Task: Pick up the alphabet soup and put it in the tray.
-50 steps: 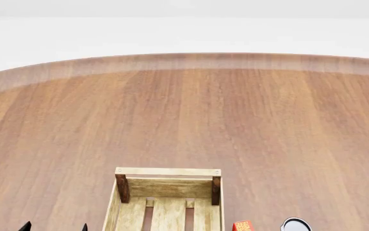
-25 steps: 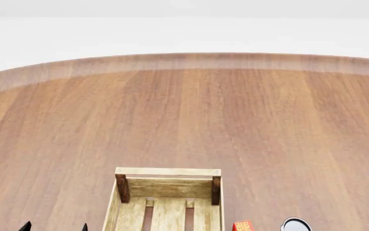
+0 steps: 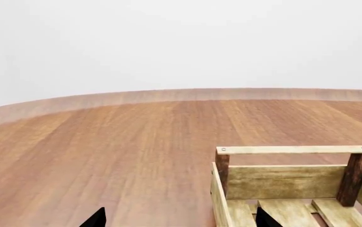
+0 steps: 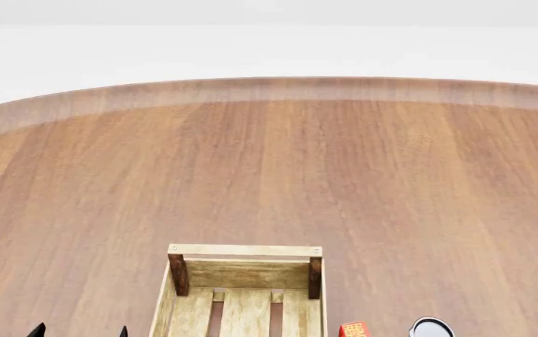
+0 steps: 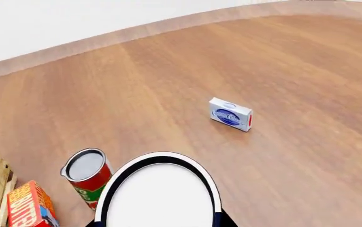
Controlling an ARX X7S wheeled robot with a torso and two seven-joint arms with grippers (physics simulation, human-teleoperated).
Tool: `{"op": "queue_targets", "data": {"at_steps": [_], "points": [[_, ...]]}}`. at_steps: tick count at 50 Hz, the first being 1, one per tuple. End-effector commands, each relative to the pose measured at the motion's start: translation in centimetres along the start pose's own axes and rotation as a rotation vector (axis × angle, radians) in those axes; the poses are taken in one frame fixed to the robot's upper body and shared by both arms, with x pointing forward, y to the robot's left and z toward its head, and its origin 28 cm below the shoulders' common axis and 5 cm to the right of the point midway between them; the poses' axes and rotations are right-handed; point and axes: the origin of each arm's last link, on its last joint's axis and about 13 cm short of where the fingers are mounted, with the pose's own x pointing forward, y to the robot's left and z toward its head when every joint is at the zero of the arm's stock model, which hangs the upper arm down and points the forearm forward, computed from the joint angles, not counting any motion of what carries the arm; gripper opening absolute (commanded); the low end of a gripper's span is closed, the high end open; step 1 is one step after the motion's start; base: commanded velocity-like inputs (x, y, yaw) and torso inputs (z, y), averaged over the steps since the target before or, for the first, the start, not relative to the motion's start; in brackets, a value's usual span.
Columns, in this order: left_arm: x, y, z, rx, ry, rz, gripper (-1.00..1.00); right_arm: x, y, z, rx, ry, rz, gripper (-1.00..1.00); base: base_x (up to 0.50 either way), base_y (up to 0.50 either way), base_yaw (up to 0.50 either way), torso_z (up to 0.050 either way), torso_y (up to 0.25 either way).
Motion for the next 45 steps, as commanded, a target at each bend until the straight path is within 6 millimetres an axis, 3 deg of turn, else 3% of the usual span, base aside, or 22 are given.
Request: {"op": "queue_targets", "data": {"at_steps": [1,45], "points": [[0.0,0.0,0.0,0.002,-0.001,0.0,1.0,0.1,2.2,1.7,-0.018,-0.051,0.09,-1.0,0.0,0.0,0.0,0.0,0.0],[0.0,0.0,0.0,0.008,-0.002,-0.001,1.0,3.5,9.6,3.3,-0.077,-0.038,0.331,-1.0,0.0,0.0,0.0,0.0,0.001]]}}
